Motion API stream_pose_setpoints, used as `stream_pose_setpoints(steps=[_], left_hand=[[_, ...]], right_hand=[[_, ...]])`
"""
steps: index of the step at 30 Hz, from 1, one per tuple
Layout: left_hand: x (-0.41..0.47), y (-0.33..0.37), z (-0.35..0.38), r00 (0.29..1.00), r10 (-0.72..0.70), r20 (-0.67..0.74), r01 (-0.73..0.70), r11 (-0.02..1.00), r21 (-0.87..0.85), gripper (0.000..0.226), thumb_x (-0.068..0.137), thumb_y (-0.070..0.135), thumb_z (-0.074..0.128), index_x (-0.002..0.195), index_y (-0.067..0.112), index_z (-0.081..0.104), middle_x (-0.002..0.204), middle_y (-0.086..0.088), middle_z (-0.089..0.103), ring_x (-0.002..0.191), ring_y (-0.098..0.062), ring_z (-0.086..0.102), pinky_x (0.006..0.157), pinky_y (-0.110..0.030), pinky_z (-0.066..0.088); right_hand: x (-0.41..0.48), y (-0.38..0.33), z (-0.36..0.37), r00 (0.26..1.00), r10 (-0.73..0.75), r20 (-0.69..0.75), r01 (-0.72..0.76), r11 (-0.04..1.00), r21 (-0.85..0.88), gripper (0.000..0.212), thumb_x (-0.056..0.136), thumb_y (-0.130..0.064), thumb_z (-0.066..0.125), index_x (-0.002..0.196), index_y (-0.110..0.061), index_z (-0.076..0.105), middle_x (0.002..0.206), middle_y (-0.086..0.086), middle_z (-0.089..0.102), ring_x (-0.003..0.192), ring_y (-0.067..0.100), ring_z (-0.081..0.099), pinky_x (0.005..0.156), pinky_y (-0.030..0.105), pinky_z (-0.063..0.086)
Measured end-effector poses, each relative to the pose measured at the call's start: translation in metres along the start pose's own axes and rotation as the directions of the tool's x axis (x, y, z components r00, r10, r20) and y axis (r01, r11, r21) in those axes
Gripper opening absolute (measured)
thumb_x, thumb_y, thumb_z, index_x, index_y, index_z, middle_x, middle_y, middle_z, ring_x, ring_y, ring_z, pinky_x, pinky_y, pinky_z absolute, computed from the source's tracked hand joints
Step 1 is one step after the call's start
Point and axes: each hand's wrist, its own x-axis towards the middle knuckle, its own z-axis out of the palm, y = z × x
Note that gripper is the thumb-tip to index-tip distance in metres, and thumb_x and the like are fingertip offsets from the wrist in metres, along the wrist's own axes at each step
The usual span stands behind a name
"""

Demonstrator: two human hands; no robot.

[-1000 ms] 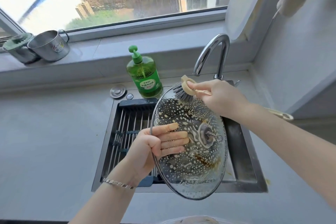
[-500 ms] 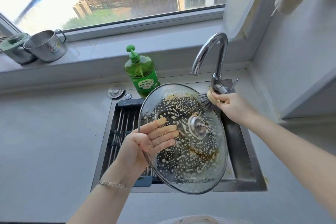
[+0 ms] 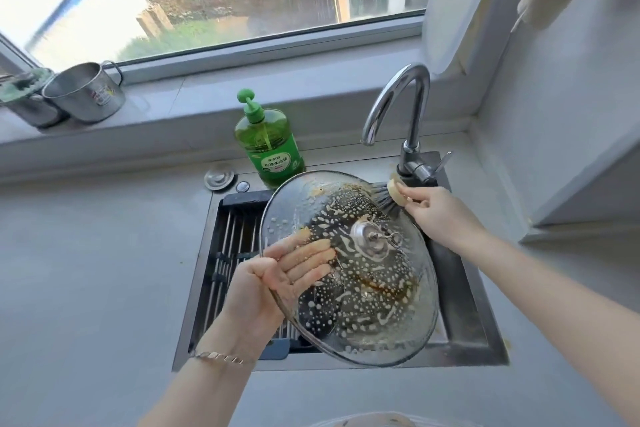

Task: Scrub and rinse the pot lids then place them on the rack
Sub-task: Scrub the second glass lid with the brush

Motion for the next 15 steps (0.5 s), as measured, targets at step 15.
stream_pose_setpoints(steps=[15], left_hand=[[0.015, -0.005, 0.019, 0.966, 0.106, -0.234, -0.128, 0.989, -0.078, 0.066, 0.059, -0.009, 0.03, 0.122, -0.008, 0.046, 0.125, -0.03, 0.054, 0.104, -0.04, 0.059, 0.091, -0.046, 0.051]], right_hand=[[-0.087, -0.049, -0.005, 0.961, 0.021, 0.277, -0.034, 0.998, 0.043, 0.059, 0.057, -0.055, 0.08, 0.098, -0.029, 0.048, 0.095, -0.016, 0.05, 0.084, 0.0, 0.049, 0.066, 0.018, 0.038]])
